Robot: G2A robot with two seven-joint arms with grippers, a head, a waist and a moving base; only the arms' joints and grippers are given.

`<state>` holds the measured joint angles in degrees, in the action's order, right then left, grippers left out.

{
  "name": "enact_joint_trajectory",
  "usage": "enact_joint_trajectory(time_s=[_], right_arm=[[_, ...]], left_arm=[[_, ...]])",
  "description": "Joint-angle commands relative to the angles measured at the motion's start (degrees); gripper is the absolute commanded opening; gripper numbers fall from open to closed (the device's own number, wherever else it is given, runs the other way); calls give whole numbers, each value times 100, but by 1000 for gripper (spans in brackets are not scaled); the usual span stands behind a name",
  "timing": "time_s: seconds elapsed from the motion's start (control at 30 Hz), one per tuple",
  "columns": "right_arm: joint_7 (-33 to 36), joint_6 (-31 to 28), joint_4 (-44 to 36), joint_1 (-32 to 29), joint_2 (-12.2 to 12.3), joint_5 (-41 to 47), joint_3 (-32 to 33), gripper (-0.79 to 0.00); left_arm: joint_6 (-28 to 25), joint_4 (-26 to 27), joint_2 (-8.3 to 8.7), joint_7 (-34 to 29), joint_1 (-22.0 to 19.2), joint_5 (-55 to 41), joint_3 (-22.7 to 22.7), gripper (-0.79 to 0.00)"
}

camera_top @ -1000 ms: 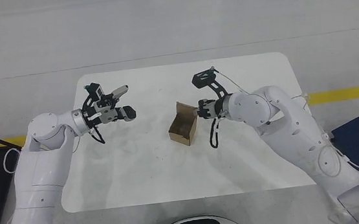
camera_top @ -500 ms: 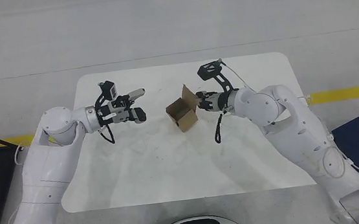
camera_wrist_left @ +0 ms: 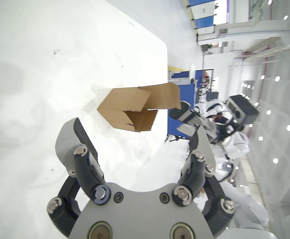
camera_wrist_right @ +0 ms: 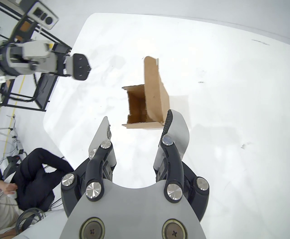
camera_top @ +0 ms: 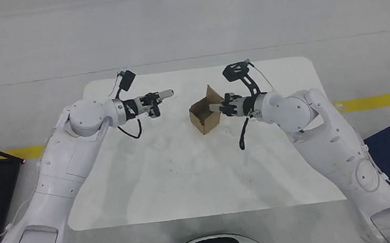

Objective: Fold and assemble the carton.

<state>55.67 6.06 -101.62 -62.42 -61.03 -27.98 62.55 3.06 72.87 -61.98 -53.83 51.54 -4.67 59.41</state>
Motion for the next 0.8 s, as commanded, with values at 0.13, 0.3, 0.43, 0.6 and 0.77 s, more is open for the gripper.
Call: enact_joint_trajectory(time_s=[0.13, 0.3, 0.43, 0.6, 0.77], right_arm=[[33, 573, -302, -189, 29, -280, 109, -215], [95, 647, -521, -375, 69, -277, 314, -219], [135, 624, -667, -539, 102, -254, 475, -212], [173, 662, -753, -632, 117, -244, 547, -203], [248, 711, -829, -666, 125, -330, 533, -200]], left_arm=[[-120, -622, -235, 137, -517, 470, -759, 0], [-91, -1012, -412, 219, -852, 646, -1146, -77], [-119, -1263, -530, 278, -1077, 811, -1371, -151], [-76, -1425, -690, 377, -1307, 1048, -1668, -203], [6, -1449, -843, 241, -1409, 1052, -1918, -249]])
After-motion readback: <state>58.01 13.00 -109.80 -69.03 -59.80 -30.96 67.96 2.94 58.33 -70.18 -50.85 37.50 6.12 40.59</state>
